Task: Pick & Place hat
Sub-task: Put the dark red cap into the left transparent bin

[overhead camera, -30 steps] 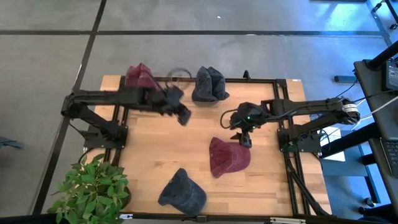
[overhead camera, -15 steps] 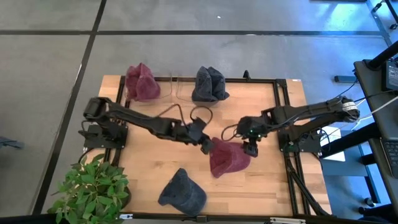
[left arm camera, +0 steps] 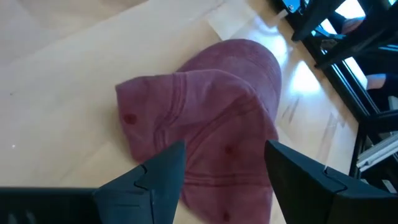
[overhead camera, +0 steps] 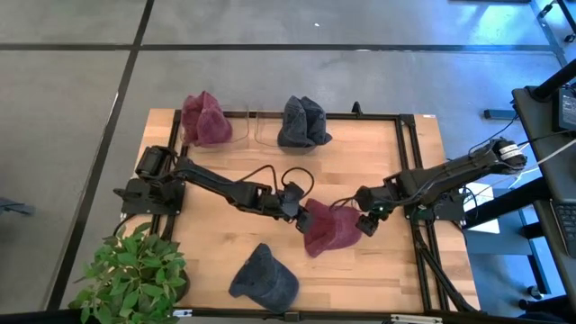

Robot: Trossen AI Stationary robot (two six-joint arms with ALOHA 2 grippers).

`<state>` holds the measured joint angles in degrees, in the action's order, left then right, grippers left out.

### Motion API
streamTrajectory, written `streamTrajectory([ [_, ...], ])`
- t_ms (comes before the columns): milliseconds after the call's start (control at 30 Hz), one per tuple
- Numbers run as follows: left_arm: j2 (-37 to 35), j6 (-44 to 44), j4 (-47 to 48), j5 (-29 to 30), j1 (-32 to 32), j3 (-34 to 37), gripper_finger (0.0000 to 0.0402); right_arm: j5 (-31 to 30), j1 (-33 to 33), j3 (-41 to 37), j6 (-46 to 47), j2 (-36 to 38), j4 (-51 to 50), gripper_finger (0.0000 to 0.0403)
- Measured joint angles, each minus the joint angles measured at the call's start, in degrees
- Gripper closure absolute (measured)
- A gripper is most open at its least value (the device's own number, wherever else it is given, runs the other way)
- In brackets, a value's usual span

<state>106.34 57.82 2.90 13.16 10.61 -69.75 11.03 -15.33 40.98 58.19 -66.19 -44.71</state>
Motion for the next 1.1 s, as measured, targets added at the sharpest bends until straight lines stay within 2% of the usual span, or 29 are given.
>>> streamTrajectory([
  [400,0.00,-0.02,-0.13,-1.20,0.22,-0.01,0.0187,1.18,0.04,-12.41,3.06,3.29,15.64,0.0176],
  [833,0.00,0.00,0.39,-2.20,0.72,0.01,0.0189,4.09,0.04,-23.99,2.80,4.62,40.93,0.0179],
  [967,0.00,0.09,0.39,-2.20,0.72,-0.01,0.0188,3.62,0.04,-26.50,2.71,5.38,45.81,0.0209],
  [1100,0.00,0.07,0.39,-1.19,0.72,-0.01,0.0188,2.43,0.04,-27.31,1.15,5.61,46.05,0.0269],
])
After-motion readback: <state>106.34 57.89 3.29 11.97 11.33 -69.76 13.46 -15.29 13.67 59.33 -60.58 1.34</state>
